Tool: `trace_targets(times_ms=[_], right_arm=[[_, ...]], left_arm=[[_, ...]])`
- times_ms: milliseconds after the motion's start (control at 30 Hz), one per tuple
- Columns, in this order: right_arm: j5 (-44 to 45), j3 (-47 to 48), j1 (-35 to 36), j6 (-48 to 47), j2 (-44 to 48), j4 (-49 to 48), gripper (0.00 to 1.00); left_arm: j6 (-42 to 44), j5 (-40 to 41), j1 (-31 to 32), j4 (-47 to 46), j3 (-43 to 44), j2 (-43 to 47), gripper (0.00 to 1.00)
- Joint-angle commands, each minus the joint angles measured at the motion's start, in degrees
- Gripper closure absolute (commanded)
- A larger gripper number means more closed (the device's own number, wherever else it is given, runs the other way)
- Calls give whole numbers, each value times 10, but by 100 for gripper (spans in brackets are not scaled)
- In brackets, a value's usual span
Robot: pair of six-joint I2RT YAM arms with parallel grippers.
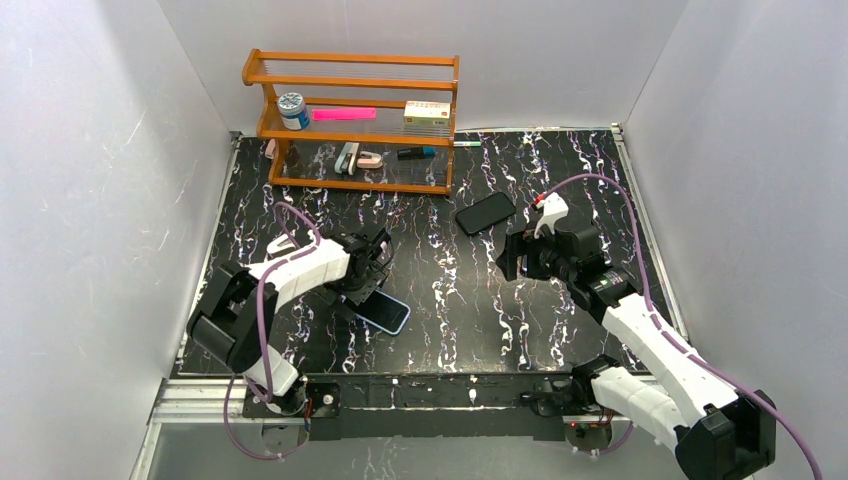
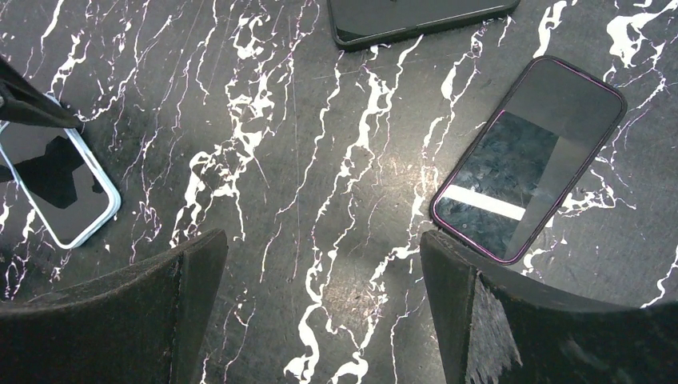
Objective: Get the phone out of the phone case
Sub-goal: Pick up the phone at the center of the board.
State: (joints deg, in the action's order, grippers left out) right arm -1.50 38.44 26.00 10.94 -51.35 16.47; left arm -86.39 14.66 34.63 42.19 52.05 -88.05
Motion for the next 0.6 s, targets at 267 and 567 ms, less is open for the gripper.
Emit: trace_targets(times_ms=[267, 567], right_arm=[[12, -1, 15, -8, 9, -15, 1], [-25, 0, 26, -7, -10, -25, 1]], left_arm=[[-38, 14, 19, -4, 4, -57, 2], [-17, -20, 50, -4, -1, -109, 17]])
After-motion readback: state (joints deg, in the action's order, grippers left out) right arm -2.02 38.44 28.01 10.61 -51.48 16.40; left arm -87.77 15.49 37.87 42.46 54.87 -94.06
